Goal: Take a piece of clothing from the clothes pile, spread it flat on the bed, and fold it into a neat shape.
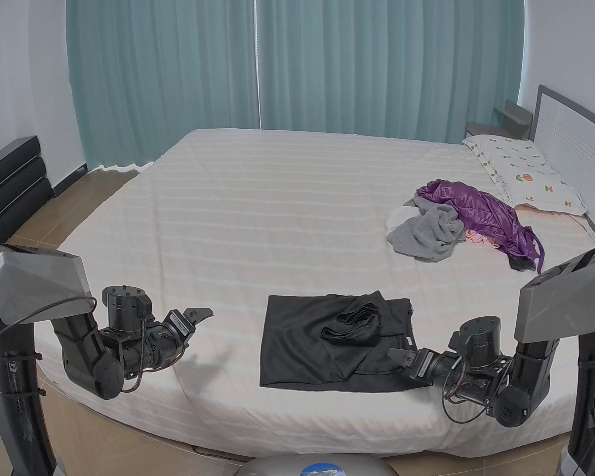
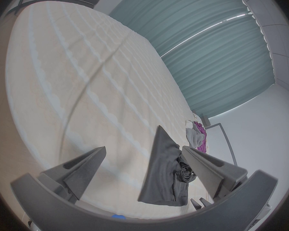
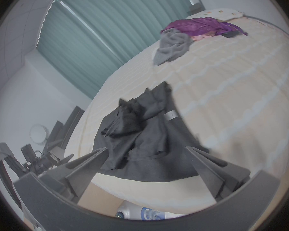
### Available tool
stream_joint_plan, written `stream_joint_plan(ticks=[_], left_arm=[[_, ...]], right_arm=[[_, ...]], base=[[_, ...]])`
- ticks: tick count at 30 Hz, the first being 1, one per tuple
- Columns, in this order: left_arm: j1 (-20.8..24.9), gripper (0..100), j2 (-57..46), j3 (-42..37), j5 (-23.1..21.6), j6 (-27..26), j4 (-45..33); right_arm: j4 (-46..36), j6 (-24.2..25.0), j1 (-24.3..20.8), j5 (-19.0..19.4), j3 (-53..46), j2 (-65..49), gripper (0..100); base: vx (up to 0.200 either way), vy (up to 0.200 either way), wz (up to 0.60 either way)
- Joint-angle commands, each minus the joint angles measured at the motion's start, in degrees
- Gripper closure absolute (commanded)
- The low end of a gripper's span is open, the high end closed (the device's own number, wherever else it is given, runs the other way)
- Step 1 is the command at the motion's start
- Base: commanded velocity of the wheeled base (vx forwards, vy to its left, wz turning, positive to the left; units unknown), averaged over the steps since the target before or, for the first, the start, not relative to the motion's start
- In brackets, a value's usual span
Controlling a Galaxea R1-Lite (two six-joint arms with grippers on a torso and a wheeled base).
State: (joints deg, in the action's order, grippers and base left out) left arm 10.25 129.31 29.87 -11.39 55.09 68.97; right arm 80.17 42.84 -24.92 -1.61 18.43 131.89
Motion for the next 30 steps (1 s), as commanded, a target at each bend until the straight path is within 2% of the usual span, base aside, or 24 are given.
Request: stream_joint_plan(ticks=[1, 7, 8, 16, 21, 24, 27, 29, 30], left_arm=[[0.2, 0, 0.3, -0.2, 0.1, -0.1, 0.0], [0.2, 0, 0.3, -0.4, 0.2, -0.4, 0.0], [0.2, 0, 0.3, -0.4, 0.3, -0.5, 0.0], [0.3, 0, 0.5, -0.4, 0.6, -0.6, 0.0], [0.5, 0, 0.6, -0.3, 0.7, -0.7, 0.0], [0.5, 0, 0.7, -0.3, 0.7, -0.7, 0.0], [0.5, 0, 0.7, -0.3, 0.7, -0.7, 0.0], [0.5, 0, 0.7, -0.2, 0.7, -0.7, 0.0], [0.5, 0, 0.7, -0.2, 0.8, -0.7, 0.0]], right_arm=[[-6.3, -2.9, -4.5, -1.8, 7.3, -0.2, 0], [-17.1, -7.5, -5.5, -4.6, 15.1, -0.5, 0], [-21.0, -8.6, -5.7, -5.5, 17.8, -0.4, 0], [-36.7, -9.3, -5.8, -6.3, 31.1, 2.5, 0], [-41.8, -9.7, -5.9, -10.3, 37.6, 4.8, 0], [-45.6, -9.8, -6.2, -10.7, 41.9, 6.0, 0], [-46.6, -9.8, -6.2, -10.9, 42.5, 6.1, 0], [-50.4, -9.8, -6.4, -11.8, 43.4, 6.1, 0], [-50.6, -9.8, -6.3, -11.8, 43.0, 5.7, 100]], base=[[0.0, 0.0, 0.0], [0.0, 0.0, 0.0], [0.0, 0.0, 0.0], [0.0, 0.0, 0.0], [0.0, 0.0, 0.0], [0.0, 0.0, 0.0], [0.0, 0.0, 0.0], [0.0, 0.0, 0.0], [0.0, 0.0, 0.0]])
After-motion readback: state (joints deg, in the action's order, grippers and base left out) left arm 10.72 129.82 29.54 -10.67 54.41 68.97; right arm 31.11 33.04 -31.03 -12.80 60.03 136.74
